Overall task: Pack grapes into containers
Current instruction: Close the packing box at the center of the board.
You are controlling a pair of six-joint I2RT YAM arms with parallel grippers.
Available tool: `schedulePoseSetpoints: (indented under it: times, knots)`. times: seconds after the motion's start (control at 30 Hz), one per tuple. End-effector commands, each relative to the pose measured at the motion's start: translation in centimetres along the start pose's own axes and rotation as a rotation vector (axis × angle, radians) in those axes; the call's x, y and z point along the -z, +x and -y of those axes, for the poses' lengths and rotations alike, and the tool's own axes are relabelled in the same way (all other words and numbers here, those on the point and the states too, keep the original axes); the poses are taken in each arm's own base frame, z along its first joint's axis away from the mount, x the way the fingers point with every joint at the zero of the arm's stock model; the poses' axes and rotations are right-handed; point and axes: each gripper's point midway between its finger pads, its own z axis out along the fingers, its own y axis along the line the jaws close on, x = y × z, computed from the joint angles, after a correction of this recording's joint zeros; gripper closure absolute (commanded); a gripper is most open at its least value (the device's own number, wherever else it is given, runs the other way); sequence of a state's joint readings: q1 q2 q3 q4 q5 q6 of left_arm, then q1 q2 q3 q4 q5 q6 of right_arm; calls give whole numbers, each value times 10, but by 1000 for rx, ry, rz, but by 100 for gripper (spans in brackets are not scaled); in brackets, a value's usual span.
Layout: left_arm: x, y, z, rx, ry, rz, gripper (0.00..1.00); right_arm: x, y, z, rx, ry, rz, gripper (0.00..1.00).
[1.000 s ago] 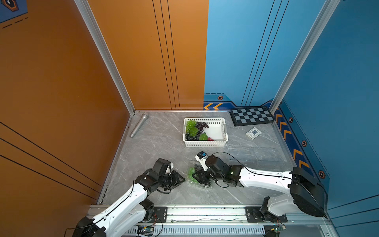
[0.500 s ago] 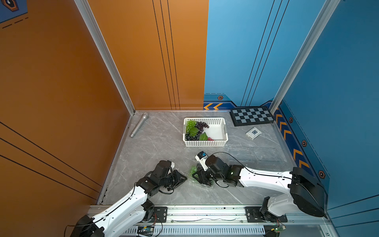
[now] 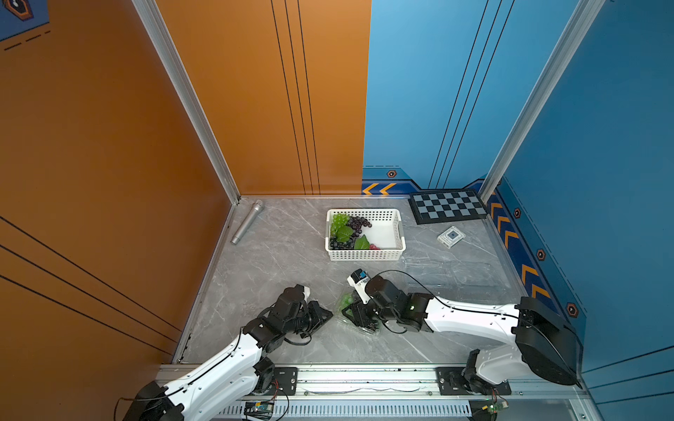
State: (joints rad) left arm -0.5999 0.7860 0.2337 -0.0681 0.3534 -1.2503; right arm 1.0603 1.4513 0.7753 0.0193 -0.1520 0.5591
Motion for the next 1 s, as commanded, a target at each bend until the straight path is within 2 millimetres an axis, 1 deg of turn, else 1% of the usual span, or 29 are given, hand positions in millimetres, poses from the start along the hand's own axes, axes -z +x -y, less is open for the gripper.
schedulePoseSetpoints:
  times: [0.0, 0.23, 0.3, 0.43, 0.5, 0.67, 0.97]
  knots:
    - [-3, 4, -33, 32, -100, 8, 91, -7, 27, 22, -33, 76, -81, 50]
    - [-5, 5, -36, 39, -96, 11, 91, -7, 26, 21, -35, 71, -79, 49]
    - [-5, 5, -33, 37, -85, 13, 88, -7, 26, 21, -36, 71, -79, 49]
    - [-4, 3, -25, 36, -56, 27, 77, -8, 26, 22, -37, 70, -79, 50]
    - [-5, 3, -22, 40, -43, 36, 75, -9, 26, 21, -39, 67, -78, 50]
    - [-6, -1, -18, 49, -28, 70, 77, -9, 26, 22, -42, 66, -76, 50]
    - [-6, -4, -21, 71, -33, 127, 86, -7, 27, 22, -45, 64, -71, 51]
